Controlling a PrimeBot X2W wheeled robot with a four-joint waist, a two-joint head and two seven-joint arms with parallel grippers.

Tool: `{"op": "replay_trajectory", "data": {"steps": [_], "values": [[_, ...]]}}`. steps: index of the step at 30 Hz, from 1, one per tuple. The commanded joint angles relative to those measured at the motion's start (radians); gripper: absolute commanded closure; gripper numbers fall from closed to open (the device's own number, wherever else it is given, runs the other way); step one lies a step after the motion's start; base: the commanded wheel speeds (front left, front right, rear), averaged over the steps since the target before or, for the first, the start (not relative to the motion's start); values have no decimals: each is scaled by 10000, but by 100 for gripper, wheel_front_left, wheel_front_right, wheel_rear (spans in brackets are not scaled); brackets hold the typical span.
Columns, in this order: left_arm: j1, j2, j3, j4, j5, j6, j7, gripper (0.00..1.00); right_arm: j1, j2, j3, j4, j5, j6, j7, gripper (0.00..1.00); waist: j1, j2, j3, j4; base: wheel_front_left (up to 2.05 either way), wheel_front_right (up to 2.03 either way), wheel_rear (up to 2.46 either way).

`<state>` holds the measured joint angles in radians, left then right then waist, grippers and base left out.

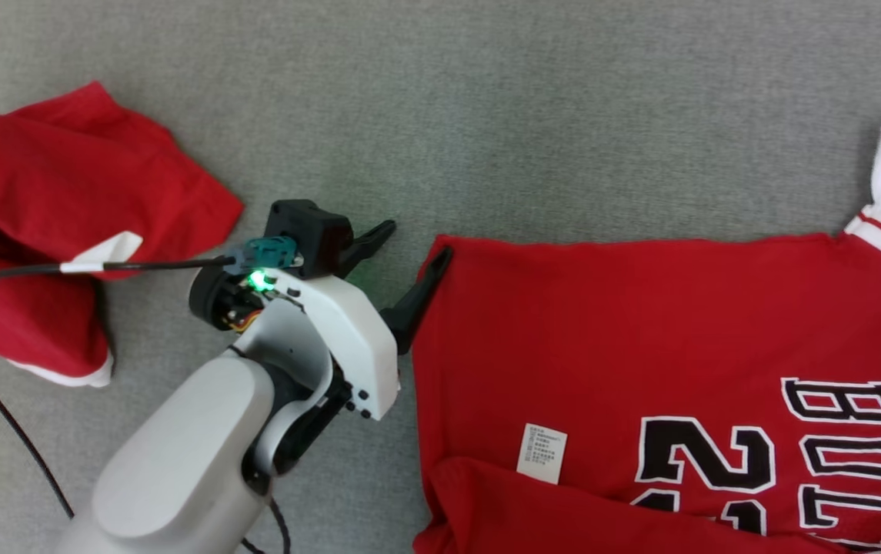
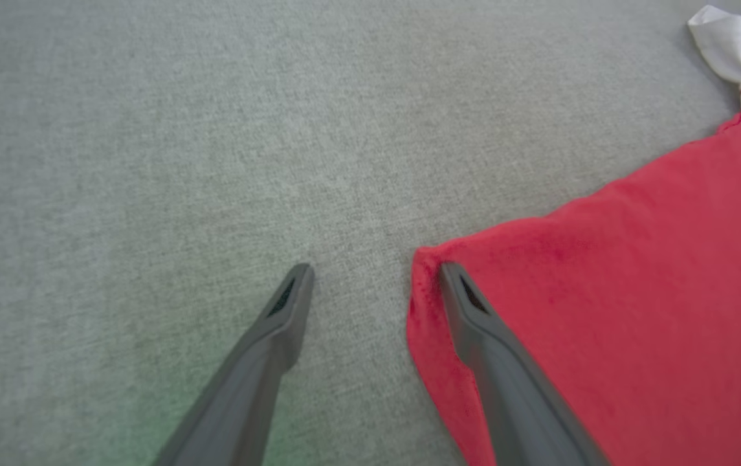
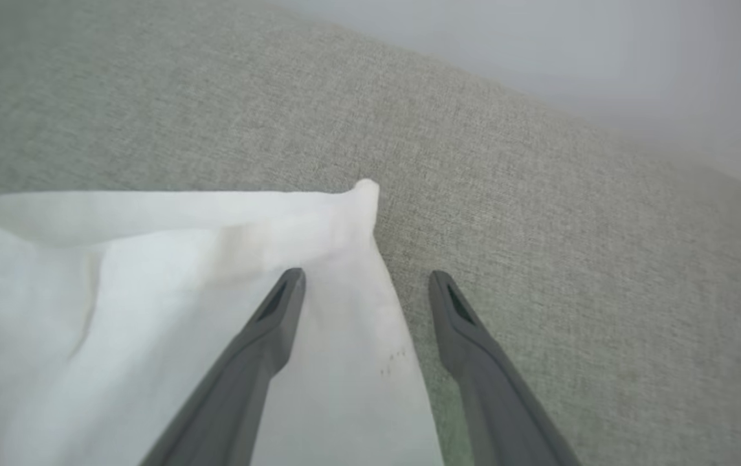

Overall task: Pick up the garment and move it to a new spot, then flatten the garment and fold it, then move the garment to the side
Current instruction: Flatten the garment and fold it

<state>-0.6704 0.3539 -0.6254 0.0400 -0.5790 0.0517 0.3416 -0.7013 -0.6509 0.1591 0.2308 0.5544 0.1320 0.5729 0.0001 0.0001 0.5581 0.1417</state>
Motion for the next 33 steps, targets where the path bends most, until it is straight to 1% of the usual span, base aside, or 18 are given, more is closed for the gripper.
{"op": "replay_trajectory", "data": {"steps": [1, 5, 8, 14, 20, 21, 22, 23, 24, 26, 29, 33], "values": [[-34, -101, -129, 149, -97, -115, 16, 0, -231, -1, 154, 362, -13, -27, -101, 0, -1, -1, 112, 177, 0, 0, 0], [21, -220, -283, 139, -422, -382, 186, 0, -388, -47, 601, 1010, 304, -25, -228, 0, -1, -1, 61, 225, 0, 0, 0], [64, -213, -276, 76, -566, -462, 302, 0, -446, -110, 889, 1270, 553, -25, -293, 0, -1, -1, 33, 205, 0, 0, 0], [63, -272, -318, 33, -811, -541, 453, 0, -575, -135, 1579, 1422, 1046, 4, -390, 0, -1, -1, 34, 120, 0, 0, 0], [-82, -442, -693, 206, -933, -815, 736, 0, -855, 10, 2151, 1528, 1490, 22, -244, 0, -1, -1, 88, 55, 0, 0, 0], [-91, -491, -731, 227, -988, -863, 765, 9, -859, 45, 2261, 1550, 1592, 22, -196, 0, -1, -1, 76, 59, 0, 0, 0], [-112, -496, -784, 238, -1005, -915, 827, 60, -835, 74, 2406, 1584, 1698, 24, -65, 0, -1, -1, 53, 62, 0, 0, 0], [-128, -500, -810, 259, -1026, -948, 853, 100, -823, 66, 2601, 1530, 1776, 35, 19, 68, -1, -1, 23, 67, 0, 0, 0], [-145, -499, -837, 271, -1030, -988, 864, 100, -846, 28, 2669, 1507, 1859, 36, -44, 100, -1, -1, -7, 73, 0, 0, 0], [-210, -492, -798, 284, -984, -991, 724, 100, -902, -52, 2676, 1646, 2000, 19, -186, 100, -1, -1, -91, 82, 0, 0, 0], [-345, -465, -597, 379, -806, -838, 383, 100, -1240, -229, 2432, 1853, 1728, -25, -739, 100, -1, -1, -203, 73, 0, 0, 0], [-485, -471, -334, 614, -657, -613, -115, 100, -1664, -136, 2121, 2125, 1372, -27, -1626, 100, -1, -1, -442, 24, 0, 0, 0]]}}
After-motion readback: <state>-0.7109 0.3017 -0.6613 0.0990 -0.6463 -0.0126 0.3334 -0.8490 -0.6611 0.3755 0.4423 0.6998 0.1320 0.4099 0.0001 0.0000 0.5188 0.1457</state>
